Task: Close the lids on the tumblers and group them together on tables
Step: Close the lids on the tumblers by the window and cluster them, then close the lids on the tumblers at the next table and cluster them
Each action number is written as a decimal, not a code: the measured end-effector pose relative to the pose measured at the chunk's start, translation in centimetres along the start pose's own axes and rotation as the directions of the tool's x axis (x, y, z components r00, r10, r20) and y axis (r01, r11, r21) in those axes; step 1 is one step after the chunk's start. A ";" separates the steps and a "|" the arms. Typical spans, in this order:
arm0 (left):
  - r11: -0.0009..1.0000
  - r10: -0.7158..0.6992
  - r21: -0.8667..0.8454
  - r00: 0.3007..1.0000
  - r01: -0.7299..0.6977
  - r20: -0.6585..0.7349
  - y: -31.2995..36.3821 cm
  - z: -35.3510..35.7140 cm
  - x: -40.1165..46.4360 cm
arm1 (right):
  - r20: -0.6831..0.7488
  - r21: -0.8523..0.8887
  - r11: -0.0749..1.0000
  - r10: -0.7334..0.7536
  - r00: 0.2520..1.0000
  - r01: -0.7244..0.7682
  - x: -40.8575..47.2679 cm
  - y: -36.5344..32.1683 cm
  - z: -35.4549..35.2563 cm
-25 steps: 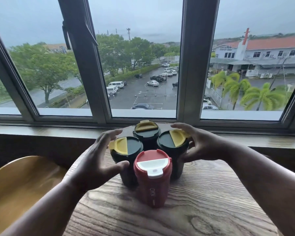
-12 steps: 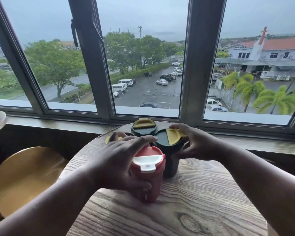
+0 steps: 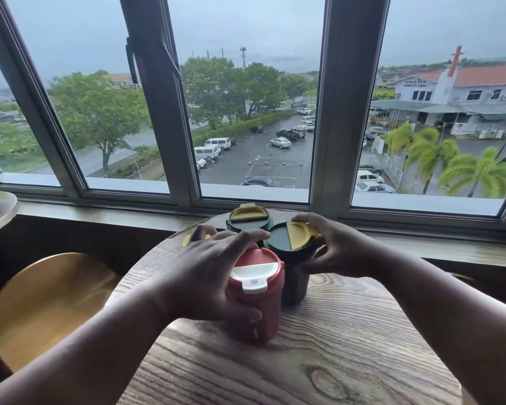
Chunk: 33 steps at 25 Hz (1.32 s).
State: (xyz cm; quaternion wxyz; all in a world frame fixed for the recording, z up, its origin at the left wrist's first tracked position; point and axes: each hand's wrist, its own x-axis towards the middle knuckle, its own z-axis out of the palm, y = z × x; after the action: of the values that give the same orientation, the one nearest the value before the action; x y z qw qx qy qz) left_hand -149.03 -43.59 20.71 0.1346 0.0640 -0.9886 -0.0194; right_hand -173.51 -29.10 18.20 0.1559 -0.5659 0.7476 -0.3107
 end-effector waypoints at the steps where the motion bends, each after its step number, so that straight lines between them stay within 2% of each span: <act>1: 1.000 0.001 0.013 1.000 -0.001 0.007 0.0 -0.1 0.1 | 0.002 0.008 1.000 -0.001 1.000 0.001 0.0 -0.1 0.0; 5: 1.000 -0.011 0.018 0.999 0.011 0.033 0.3 -0.6 0.5 | 0.024 0.033 0.999 0.008 1.000 -0.008 -0.1 -0.1 -0.2; 12: 1.000 0.004 -0.026 0.998 -0.002 0.063 -0.5 -0.5 0.9 | 0.057 -0.056 0.997 0.048 0.997 -0.045 0.2 -0.7 -1.0; 15: 0.994 -0.009 -0.110 0.998 0.016 0.064 -0.7 -1.0 0.5 | 0.090 -0.023 0.999 0.040 0.995 -0.038 -0.1 -1.1 -1.5; 18: 0.933 -0.079 -0.357 0.992 0.040 -0.094 -2.0 -1.8 0.6 | 0.018 0.093 0.995 0.021 1.000 -0.022 0.1 -2.1 -2.1; 20: 0.887 -0.200 -0.454 0.955 0.082 -0.220 -3.0 -2.5 1.1 | -0.117 0.043 0.999 -0.018 0.993 0.023 0.7 -3.3 -2.7; 22: 0.877 -0.321 -0.447 0.907 0.177 -0.271 -4.0 -3.3 1.7 | -0.221 -0.061 0.995 -0.092 0.971 0.081 1.6 -4.7 -3.3; 24: 0.875 -0.398 -0.405 0.872 0.266 -0.286 -4.7 -3.8 1.9 | -0.240 -0.147 0.980 -0.164 0.957 0.131 2.9 -6.1 -3.4; 28: 0.872 -0.465 -0.327 0.824 0.363 -0.325 -4.8 -4.7 0.8 | -0.180 -0.208 0.956 -0.245 0.953 0.207 5.0 -9.2 -2.0; 33: 0.861 -0.508 -0.160 0.804 0.482 -0.310 -6.7 -6.9 -3.7 | -0.094 -0.261 0.931 -0.288 0.953 0.256 6.5 -14.9 1.3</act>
State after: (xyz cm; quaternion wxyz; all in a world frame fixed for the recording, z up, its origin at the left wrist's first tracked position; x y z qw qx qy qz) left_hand -142.86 -49.88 26.03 0.2967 0.3169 -0.8974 -0.0788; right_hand -163.63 -38.11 27.59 -0.0093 -0.6575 0.7032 -0.2704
